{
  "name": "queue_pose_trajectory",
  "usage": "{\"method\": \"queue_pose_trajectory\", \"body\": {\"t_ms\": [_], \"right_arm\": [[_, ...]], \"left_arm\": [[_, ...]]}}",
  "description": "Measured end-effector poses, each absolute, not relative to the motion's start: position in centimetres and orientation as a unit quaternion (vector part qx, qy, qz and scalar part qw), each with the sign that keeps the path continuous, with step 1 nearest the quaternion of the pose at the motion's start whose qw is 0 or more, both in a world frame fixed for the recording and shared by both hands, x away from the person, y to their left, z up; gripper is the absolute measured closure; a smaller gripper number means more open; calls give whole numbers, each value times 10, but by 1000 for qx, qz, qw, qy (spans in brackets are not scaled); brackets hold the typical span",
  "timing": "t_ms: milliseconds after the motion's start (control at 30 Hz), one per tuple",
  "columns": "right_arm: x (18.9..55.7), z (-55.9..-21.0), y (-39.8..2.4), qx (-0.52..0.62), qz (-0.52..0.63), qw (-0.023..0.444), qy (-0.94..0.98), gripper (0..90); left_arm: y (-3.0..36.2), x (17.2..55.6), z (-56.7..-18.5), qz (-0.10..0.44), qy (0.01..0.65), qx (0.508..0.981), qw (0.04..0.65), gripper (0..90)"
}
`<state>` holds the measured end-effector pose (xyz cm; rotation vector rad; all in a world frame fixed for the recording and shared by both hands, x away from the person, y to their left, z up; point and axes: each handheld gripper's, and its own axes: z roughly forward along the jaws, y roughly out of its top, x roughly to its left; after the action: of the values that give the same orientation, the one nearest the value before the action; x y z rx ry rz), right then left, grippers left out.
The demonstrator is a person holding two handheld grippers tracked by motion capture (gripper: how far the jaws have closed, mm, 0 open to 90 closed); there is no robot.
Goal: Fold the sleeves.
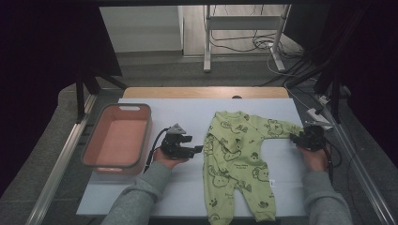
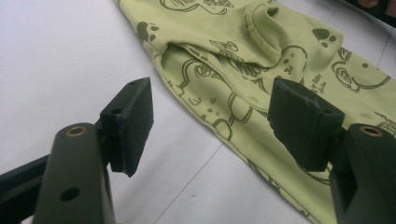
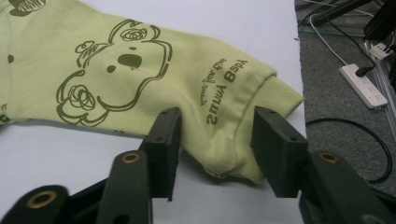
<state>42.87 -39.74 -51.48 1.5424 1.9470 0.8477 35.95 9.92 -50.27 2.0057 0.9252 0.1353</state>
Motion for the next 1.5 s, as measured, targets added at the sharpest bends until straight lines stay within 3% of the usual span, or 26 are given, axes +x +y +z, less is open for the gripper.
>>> {"method": "queue_pose_trajectory", "body": {"t_ms": [167, 400, 1500], "right_arm": [[429, -515, -394, 559, 310, 259, 724, 695], [428, -513, -396, 563, 328, 243, 718, 791], [415, -494, -379, 528, 400, 250, 706, 809]], "left_arm": [[99, 360, -503, 54, 374, 810, 448, 313], [99, 360, -503, 53, 374, 811, 447, 313], [101, 359, -500, 52, 374, 806, 455, 314]]}}
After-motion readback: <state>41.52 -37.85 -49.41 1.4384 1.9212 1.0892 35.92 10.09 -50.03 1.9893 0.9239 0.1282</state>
